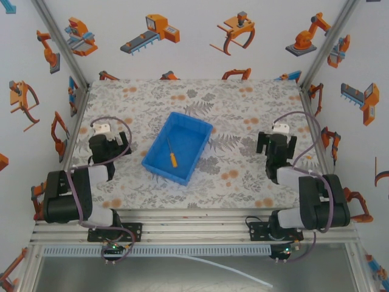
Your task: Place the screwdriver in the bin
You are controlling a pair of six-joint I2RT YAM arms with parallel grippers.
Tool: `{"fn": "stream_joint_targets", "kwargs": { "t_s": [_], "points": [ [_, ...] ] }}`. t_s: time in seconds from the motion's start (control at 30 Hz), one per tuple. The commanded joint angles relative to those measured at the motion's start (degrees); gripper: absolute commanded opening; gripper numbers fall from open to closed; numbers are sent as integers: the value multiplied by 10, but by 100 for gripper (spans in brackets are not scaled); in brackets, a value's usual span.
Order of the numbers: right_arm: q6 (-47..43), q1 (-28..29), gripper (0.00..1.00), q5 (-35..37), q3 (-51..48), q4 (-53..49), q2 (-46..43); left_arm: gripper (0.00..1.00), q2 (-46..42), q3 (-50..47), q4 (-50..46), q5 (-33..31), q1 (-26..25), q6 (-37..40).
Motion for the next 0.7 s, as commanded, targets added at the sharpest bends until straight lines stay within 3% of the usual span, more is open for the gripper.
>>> {"fn": "stream_joint_targets", "kwargs": {
  "t_s": [0.0,0.17,0.33,0.5,0.67],
  "points": [
    [-8,-14,99,-36,-18,95,17,97,1,-17,80,-2,-3,-3],
    [9,-34,99,-48,-37,179,69,97,53,-65,220,-17,-15,4],
    [11,-44,99,-73,-26,181,97,97,49,-54,194,-41,-27,15],
    [29,-56,99,-74,-18,163,96,97,52,-2,99,-41,-27,13],
    [27,-56,99,-76,-18,163,95,97,51,2,90,-51,-36,22]
  ]
}}
